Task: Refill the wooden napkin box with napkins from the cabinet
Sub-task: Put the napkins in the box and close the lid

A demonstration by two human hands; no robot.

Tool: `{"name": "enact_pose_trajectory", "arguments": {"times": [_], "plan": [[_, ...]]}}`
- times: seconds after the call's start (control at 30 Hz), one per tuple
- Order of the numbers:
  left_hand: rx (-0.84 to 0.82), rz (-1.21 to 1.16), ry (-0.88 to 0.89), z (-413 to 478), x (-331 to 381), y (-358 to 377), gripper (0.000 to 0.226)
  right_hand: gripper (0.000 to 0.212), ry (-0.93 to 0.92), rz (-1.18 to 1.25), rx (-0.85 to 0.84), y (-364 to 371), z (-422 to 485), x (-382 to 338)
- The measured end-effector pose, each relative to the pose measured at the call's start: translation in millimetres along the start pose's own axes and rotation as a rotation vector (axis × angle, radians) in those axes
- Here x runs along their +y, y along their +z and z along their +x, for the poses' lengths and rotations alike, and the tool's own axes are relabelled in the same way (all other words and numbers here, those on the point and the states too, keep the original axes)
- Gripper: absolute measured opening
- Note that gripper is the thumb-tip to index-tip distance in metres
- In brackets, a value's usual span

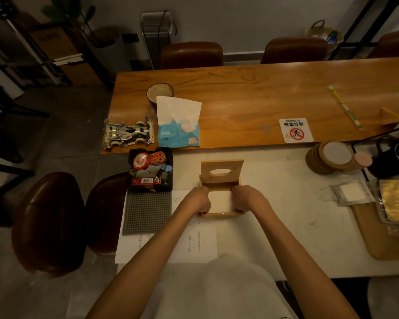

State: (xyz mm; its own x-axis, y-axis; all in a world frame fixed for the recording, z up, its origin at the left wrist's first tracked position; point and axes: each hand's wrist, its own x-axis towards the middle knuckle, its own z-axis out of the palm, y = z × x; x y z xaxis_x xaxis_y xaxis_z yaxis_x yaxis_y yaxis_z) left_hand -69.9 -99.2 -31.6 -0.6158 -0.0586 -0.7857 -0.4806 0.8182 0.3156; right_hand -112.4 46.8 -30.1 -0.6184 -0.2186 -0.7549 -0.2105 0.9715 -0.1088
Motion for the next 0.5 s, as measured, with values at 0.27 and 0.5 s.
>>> {"name": "enact_pose_trajectory", "arguments": {"times": [0.27, 0.5], "plan": [[0.015, -0.001, 0.015, 1.0, -2.0, 1.9, 0.052, 0.044, -0.005, -0.004, 0.034, 3.5, -0.1, 2.6], [0.088, 0.006, 0.044, -1.2, -4.6, 8.1, 0.055, 0.05, -0.009, 0.051, 0.136, 16.1, -7.3, 2.3]]}}
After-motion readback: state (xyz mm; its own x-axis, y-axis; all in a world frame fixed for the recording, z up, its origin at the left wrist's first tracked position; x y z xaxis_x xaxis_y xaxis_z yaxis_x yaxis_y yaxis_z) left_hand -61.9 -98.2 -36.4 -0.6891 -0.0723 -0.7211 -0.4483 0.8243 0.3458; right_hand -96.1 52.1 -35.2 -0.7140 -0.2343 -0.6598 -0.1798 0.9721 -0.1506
